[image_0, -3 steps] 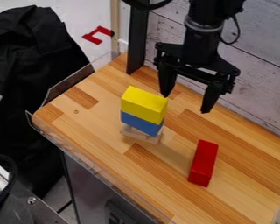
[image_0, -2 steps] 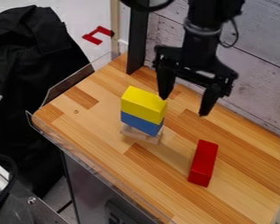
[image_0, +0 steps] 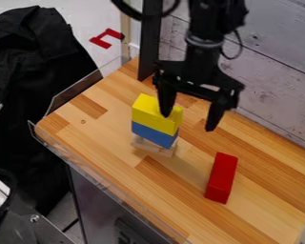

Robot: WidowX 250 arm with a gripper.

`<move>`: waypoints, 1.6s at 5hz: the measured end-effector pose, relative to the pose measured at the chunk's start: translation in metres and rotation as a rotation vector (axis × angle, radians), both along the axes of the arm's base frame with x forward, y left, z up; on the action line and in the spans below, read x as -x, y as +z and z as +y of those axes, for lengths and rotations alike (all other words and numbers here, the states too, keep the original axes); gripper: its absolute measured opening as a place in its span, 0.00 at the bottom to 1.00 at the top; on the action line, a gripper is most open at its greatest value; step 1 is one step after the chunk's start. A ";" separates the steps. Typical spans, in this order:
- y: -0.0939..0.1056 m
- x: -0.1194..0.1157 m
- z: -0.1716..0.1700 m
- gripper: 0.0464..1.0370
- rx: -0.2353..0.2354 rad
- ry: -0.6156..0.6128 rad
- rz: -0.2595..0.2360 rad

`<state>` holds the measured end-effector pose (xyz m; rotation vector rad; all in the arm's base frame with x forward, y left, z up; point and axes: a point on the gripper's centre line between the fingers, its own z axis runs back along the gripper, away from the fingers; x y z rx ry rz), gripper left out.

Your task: Take the yellow rectangular and put it on the top of the red rectangular

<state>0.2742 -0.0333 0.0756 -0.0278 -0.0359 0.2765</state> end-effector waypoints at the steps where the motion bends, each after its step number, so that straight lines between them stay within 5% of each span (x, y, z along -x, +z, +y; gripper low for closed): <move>1: 0.005 0.000 0.009 0.96 0.008 0.115 -0.032; 2: 0.012 0.001 0.020 0.96 0.028 0.287 -0.055; 3: 0.016 0.005 0.039 0.96 0.032 0.546 -0.011; 4: 0.010 0.007 0.046 0.96 -0.005 0.805 0.045; 5: 0.003 0.008 0.046 0.96 -0.034 1.088 0.012; 6: 0.004 0.008 0.037 0.96 -0.051 1.257 -0.011; 8: -0.002 0.006 0.031 0.96 0.002 1.320 -0.015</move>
